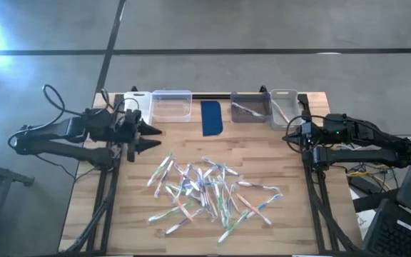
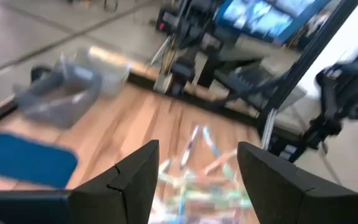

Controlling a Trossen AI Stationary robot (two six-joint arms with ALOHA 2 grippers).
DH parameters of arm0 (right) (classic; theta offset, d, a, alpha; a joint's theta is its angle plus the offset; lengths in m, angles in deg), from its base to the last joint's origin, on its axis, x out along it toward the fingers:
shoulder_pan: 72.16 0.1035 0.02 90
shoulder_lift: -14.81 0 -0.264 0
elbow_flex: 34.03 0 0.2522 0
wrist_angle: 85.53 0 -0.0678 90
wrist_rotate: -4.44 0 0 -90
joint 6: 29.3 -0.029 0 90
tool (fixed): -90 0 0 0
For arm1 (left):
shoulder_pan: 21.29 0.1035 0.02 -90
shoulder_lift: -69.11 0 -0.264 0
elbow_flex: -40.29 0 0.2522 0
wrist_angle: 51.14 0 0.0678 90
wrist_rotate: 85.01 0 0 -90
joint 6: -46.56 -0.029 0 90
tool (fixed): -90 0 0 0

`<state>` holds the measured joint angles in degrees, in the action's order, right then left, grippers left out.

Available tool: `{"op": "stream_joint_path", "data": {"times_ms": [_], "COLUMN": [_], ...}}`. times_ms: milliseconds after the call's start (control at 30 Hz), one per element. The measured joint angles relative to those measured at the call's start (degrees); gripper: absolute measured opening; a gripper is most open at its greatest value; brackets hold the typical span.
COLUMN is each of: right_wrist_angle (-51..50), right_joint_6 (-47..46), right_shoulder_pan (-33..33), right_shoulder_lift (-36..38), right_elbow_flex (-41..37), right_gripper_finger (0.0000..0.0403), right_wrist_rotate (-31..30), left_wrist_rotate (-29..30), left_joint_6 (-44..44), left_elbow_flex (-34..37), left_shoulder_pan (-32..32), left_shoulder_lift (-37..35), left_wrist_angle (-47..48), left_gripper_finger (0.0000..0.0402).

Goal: Pick & Place Toothbrushes
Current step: Put the green toothbrush into the transparent bin

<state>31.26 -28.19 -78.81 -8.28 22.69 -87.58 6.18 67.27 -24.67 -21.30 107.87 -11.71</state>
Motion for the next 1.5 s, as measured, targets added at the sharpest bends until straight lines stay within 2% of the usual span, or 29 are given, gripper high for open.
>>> {"op": "stream_joint_path", "data": {"times_ms": [167, 467, 700, 933, 1100, 1500], "right_wrist_angle": [0.0, 0.0, 0.0, 0.0, 0.0, 0.0], "right_joint_6": [0.0, 0.0, 0.0, 0.0, 0.0, 0.0], "right_shoulder_pan": [0.0, 0.0, 0.0, 0.0, 0.0, 0.0], "right_shoulder_lift": [0.0, 0.0, 0.1, 0.1, 0.1, 0.0], "right_elbow_flex": [0.0, 0.0, 0.0, 0.0, 0.0, 0.0], "right_gripper_finger": [0.0008, 0.0008, 0.0008, 0.0008, 0.0008, 0.0008], "right_wrist_rotate": [0.0, 0.0, 0.0, 0.0, 0.0, 0.0], "left_wrist_rotate": [-0.3, -0.7, -1.8, -1.3, -1.3, -1.1], "left_joint_6": [-4.4, -14.5, -21.0, -20.4, -34.0, -84.8], "left_elbow_flex": [-1.0, -4.7, -6.9, -8.1, -8.5, -8.7], "left_shoulder_pan": [0.0, 0.0, 0.0, 0.0, -0.1, -0.4], "left_shoulder_lift": [0.4, 5.7, 13.7, 21.7, 25.8, 33.4], "left_wrist_angle": [8.2, 30.9, 40.1, 45.8, 46.0, 38.7], "left_gripper_finger": [0.0222, 0.0217, 0.0217, 0.0217, 0.0217, 0.0216]}}
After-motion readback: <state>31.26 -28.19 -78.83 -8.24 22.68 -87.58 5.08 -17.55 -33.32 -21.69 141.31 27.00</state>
